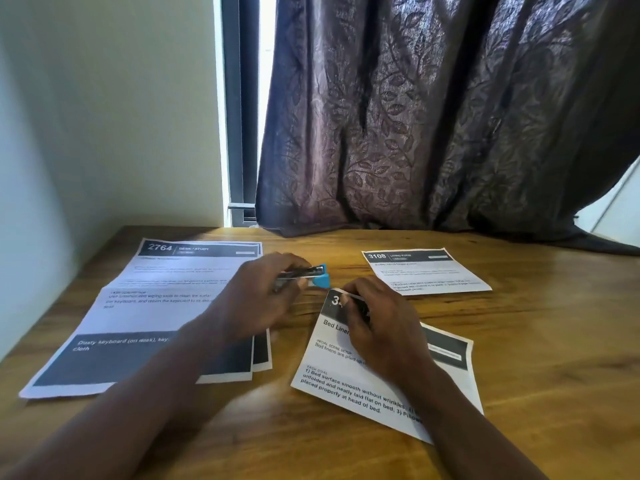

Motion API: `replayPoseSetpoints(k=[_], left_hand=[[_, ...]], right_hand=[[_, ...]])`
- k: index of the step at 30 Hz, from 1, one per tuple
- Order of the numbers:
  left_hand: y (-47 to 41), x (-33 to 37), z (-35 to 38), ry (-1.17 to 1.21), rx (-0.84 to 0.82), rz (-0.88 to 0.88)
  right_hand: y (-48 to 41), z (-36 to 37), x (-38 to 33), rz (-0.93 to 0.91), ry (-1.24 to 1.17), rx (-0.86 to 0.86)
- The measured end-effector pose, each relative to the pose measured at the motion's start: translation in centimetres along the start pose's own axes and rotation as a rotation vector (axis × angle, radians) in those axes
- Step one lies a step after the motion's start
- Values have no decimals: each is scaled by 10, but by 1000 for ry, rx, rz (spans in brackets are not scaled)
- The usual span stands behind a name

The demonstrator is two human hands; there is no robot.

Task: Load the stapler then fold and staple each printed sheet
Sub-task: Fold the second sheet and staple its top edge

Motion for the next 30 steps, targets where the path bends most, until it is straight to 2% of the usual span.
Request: replayPoseSetpoints(k=[5,12,24,30], left_hand=[[3,1,-1,151,-157,-22],[5,4,4,196,-240,13],[7,-4,10,234,-308,-58],[7,-5,13,240,-325,-61]], right_hand=[[1,-1,-3,-11,12,8],[3,-3,-12,-50,25,14],[4,0,-19,-108,50,1],[5,2,-20,-95,-33,-37]])
Point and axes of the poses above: each hand's wrist, its own y-axis away from the middle knuckle, its own z-axis out of the palm, x = y × z, the point moved 9 cm from there along -y, towards the middle knuckle, and after that the axes turned 3 degrees about z, right-handed, at the moved point
